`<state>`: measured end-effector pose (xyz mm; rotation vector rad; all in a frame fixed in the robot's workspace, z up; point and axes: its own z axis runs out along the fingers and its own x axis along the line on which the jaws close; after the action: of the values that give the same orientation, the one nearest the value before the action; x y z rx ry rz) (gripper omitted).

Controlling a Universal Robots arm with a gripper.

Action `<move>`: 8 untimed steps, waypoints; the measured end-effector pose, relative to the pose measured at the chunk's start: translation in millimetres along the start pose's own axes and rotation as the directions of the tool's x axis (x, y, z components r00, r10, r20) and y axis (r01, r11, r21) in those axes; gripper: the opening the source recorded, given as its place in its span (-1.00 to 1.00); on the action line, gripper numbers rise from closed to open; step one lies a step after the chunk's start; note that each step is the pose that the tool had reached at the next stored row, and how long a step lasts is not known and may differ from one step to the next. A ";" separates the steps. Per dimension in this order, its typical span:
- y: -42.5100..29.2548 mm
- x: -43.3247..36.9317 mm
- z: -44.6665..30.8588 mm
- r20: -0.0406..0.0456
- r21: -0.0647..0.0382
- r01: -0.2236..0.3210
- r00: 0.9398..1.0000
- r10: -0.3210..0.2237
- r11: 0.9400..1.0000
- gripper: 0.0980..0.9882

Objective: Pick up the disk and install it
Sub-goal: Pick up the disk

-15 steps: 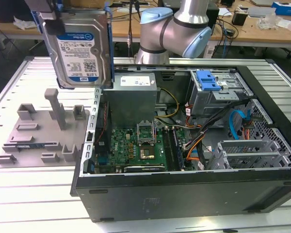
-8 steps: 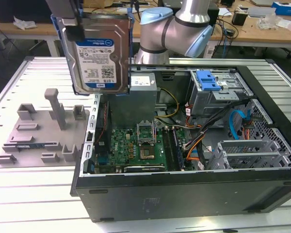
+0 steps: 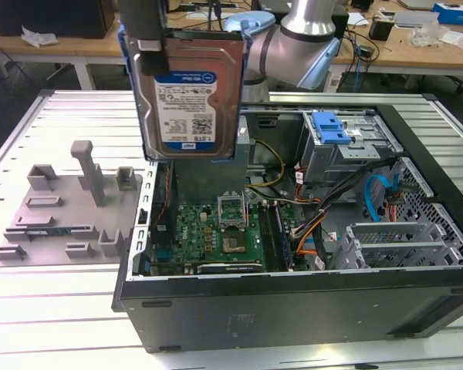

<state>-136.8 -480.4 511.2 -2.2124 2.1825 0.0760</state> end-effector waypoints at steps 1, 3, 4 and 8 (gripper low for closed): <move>-6.2 2.8 -0.1 0.000 0.000 0.000 1.000 0.000 1.000 -0.39; -12.6 5.8 0.0 0.000 0.000 0.000 1.000 0.000 1.000 -0.39; -19.5 9.2 0.1 0.000 0.000 0.000 1.000 0.000 1.000 -0.39; -30.7 15.2 0.3 0.000 0.000 0.000 1.000 0.000 1.000 -0.39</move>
<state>-105.9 -495.1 509.7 -2.2124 2.1827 0.0760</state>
